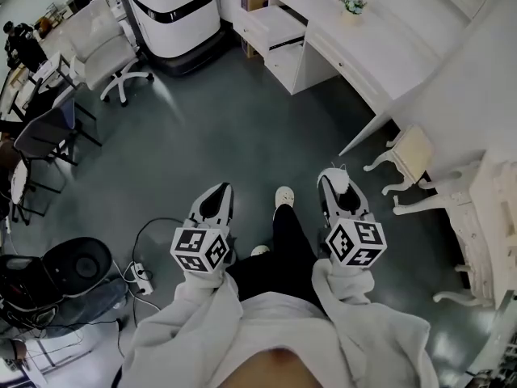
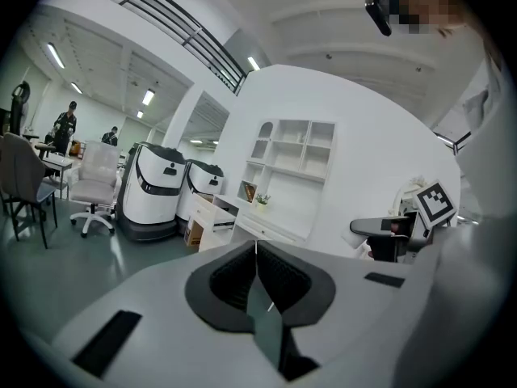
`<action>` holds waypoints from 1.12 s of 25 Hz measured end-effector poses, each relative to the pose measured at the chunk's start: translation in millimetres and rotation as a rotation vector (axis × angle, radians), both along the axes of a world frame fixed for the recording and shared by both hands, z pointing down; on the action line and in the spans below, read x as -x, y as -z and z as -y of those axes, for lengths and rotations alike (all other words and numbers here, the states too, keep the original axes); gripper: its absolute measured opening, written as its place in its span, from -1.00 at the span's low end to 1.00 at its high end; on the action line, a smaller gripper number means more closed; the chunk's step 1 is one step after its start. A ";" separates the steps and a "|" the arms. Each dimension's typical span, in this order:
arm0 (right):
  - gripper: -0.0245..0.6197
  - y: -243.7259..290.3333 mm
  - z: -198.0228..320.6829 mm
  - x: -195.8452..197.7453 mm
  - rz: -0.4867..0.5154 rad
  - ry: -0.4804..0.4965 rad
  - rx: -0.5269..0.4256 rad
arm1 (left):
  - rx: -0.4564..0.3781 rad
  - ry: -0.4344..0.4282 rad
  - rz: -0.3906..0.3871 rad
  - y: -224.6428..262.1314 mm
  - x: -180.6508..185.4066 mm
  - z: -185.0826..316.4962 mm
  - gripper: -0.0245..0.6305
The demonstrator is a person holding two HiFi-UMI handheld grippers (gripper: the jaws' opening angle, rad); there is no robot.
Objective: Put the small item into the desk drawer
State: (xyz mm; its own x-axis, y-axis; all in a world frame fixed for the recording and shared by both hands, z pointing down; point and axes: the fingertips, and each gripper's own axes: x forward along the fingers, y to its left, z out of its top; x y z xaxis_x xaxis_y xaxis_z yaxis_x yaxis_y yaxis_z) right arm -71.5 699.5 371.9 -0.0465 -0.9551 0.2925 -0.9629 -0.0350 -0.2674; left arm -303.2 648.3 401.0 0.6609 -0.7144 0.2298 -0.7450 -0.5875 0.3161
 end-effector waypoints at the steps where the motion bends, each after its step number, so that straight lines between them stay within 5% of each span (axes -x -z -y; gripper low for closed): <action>1: -0.32 -1.3 2.8 -3.4 0.004 0.000 0.000 | -0.001 -0.002 0.005 -1.7 -3.5 2.3 -0.86; 11: -0.32 8.0 84.3 -34.2 0.018 0.048 -0.035 | -0.065 0.018 0.056 10.6 -32.7 75.5 -0.86; 28: -0.32 -1.6 190.8 -100.7 0.034 0.092 -0.008 | -0.049 0.048 0.060 3.2 -98.1 183.1 -0.86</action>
State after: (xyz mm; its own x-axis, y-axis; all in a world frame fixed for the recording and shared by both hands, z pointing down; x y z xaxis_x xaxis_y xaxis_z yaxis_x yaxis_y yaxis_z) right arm 29.2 508.6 373.5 -0.1437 -0.9487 0.2816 -0.9523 0.0552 -0.3002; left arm -205.1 465.3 397.8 0.6118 -0.7562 0.2323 -0.7894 -0.5644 0.2417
